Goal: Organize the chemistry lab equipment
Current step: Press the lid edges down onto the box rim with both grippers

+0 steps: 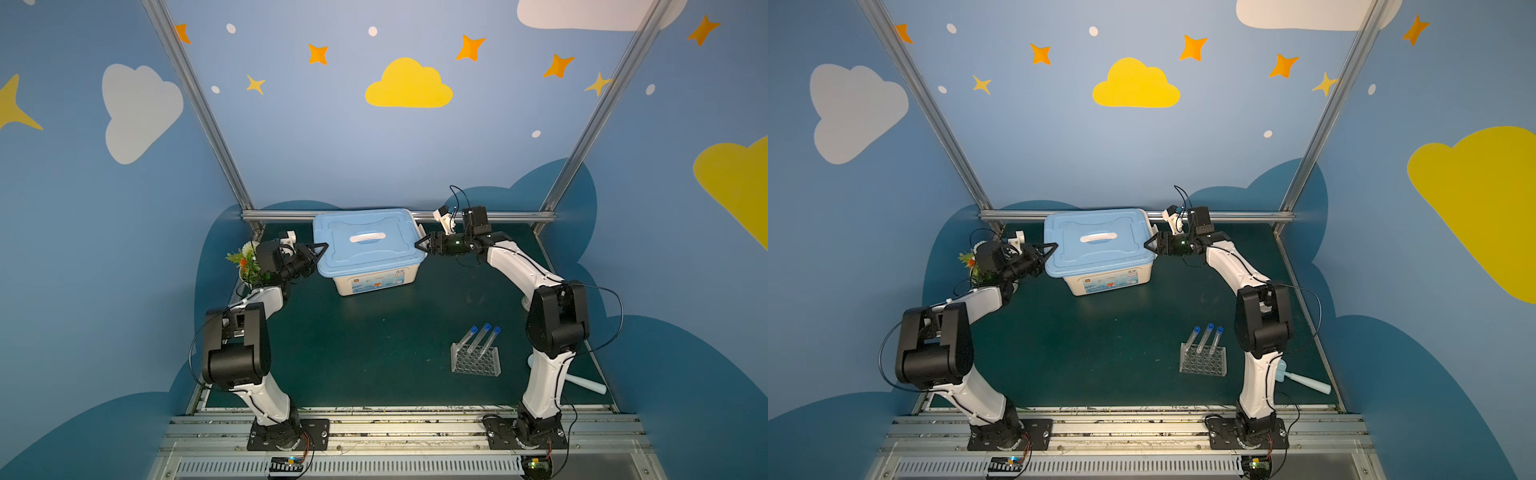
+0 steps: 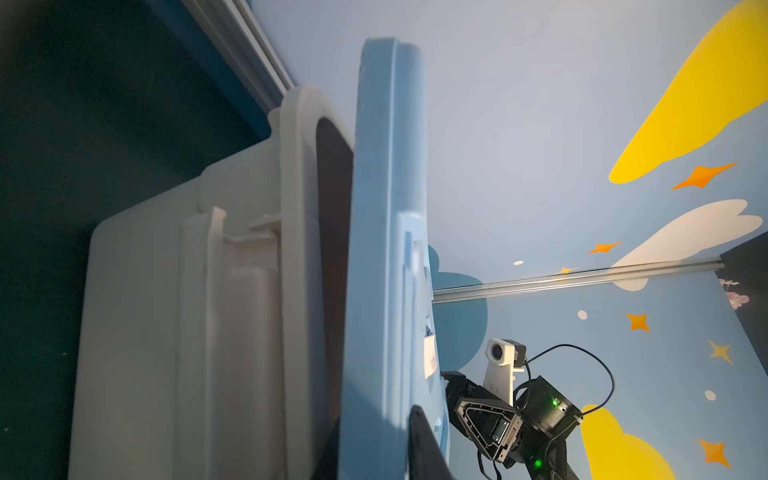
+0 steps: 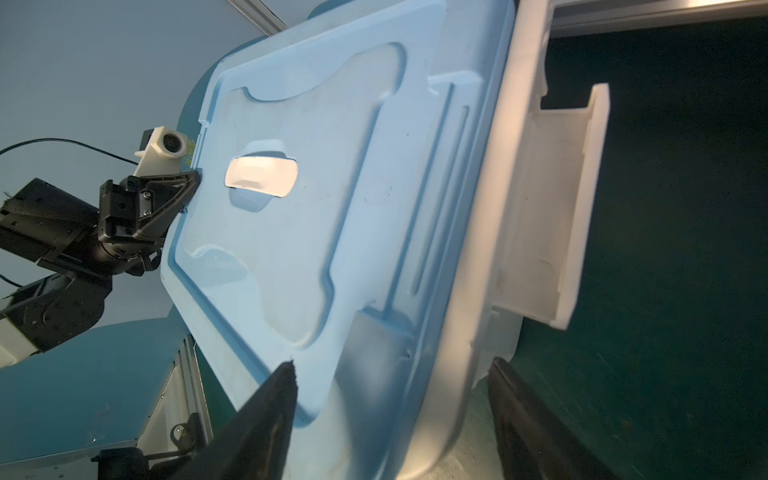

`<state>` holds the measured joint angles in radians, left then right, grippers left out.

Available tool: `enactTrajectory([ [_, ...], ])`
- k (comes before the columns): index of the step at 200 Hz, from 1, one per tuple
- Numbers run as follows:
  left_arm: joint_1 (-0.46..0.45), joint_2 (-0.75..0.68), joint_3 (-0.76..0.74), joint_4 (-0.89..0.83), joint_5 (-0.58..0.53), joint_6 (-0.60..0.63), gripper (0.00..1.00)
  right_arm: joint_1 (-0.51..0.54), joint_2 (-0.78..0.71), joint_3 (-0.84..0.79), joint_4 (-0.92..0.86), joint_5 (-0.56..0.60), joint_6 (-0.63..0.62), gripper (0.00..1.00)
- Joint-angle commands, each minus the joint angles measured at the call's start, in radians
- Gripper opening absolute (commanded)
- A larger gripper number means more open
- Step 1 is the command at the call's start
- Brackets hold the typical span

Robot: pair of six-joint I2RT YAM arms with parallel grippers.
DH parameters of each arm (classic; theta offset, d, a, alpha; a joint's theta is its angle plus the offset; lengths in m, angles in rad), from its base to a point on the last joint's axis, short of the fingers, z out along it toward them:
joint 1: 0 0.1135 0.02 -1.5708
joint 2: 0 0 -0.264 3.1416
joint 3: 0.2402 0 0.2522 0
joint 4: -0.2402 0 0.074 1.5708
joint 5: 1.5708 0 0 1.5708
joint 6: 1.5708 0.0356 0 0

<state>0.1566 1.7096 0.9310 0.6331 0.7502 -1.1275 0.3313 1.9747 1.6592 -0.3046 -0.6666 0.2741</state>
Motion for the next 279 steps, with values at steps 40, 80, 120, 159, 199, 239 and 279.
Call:
enactTrajectory([
  [40, -0.028, 0.05, 0.033, 0.033, -0.024, 0.042, 0.21, 0.009, 0.019, 0.039, -0.004, -0.039, 0.028, 0.72],
  [80, -0.035, 0.07, 0.04, -0.012, -0.066, 0.048, 0.21, 0.01, 0.018, 0.02, 0.019, -0.047, 0.045, 0.72],
  [120, -0.037, 0.092, 0.052, -0.038, -0.079, 0.029, 0.24, 0.011, 0.03, 0.047, -0.011, -0.013, 0.04, 0.7],
  [159, -0.04, 0.045, 0.026, -0.117, -0.103, 0.067, 0.28, 0.011, 0.067, 0.122, -0.066, -0.021, 0.024, 0.7],
  [199, -0.045, 0.036, -0.007, -0.113, -0.109, 0.06, 0.32, 0.011, 0.104, 0.181, -0.114, -0.019, 0.001, 0.68],
  [239, -0.048, 0.023, -0.033, -0.112, -0.106, 0.062, 0.35, 0.011, 0.111, 0.209, -0.137, -0.017, -0.014, 0.68],
  [279, -0.051, -0.021, -0.06, -0.151, -0.115, 0.093, 0.38, 0.011, 0.137, 0.258, -0.171, -0.008, -0.032, 0.67],
])
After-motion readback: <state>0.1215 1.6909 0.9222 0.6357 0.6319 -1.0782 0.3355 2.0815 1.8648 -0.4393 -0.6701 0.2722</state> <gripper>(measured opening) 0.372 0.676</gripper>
